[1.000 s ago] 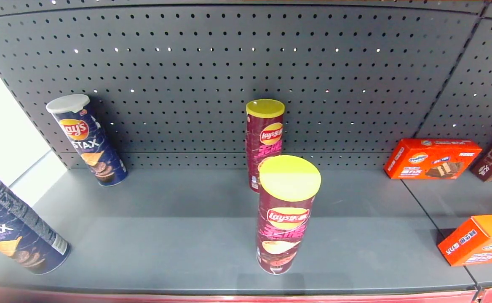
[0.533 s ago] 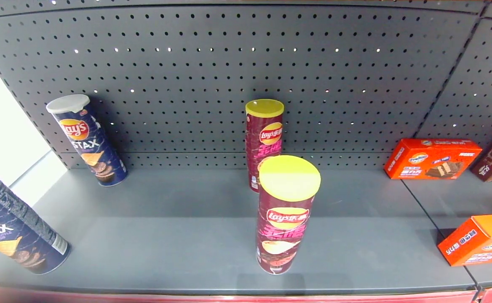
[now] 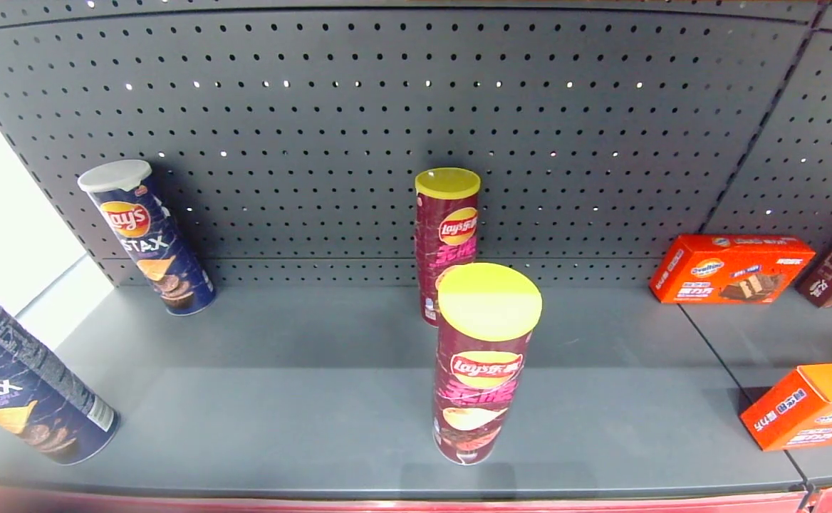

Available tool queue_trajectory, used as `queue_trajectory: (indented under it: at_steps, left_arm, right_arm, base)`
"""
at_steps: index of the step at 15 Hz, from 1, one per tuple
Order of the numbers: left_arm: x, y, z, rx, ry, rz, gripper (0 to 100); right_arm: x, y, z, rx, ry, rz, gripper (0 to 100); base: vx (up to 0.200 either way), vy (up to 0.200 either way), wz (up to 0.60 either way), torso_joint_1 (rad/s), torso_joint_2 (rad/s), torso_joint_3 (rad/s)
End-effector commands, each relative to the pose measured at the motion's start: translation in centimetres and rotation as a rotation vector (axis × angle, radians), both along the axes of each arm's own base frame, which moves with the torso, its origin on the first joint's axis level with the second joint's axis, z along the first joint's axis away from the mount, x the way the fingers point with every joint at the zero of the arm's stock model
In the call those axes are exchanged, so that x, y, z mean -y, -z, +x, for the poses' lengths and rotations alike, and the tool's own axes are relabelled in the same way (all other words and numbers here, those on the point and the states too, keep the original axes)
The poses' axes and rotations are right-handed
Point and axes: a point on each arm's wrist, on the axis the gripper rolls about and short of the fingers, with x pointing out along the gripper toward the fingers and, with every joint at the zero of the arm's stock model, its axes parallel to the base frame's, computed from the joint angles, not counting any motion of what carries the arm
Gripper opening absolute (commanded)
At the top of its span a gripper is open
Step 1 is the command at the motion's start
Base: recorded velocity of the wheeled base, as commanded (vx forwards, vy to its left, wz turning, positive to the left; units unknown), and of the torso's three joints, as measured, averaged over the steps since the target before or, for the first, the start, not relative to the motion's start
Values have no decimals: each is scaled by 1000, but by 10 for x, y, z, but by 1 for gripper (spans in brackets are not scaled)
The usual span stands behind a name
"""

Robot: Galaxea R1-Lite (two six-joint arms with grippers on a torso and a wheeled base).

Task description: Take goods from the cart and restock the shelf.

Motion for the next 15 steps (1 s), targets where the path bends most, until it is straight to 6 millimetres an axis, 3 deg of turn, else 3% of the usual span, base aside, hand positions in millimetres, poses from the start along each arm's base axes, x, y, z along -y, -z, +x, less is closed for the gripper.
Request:
queue_trajectory:
  at_steps: [1,3,5,14,15]
  left_arm:
    - [0,0,-1,7,0,-18,100]
    - [0,0,-1,7,-4,-25,100]
    - [-4,6,-1,-44,-190,-101,100]
    - [-4,6,0,-55,-176,-112,100]
    - [-4,6,0,-55,-175,-112,100]
  right_arm:
    - [0,0,0,-1,-1,-1,100]
    - [0,0,0,-1,-1,-1,100]
    - [0,0,0,-1,-1,-1,100]
    - [0,0,0,3,1,-9,100]
    - [1,-8,-2,36,9,-11,100]
  base:
    - [0,0,0,0,0,0]
    - [0,0,0,0,0,0]
    - [0,0,0,0,0,0]
    - [0,0,0,0,0,0]
    - [0,0,0,0,0,0]
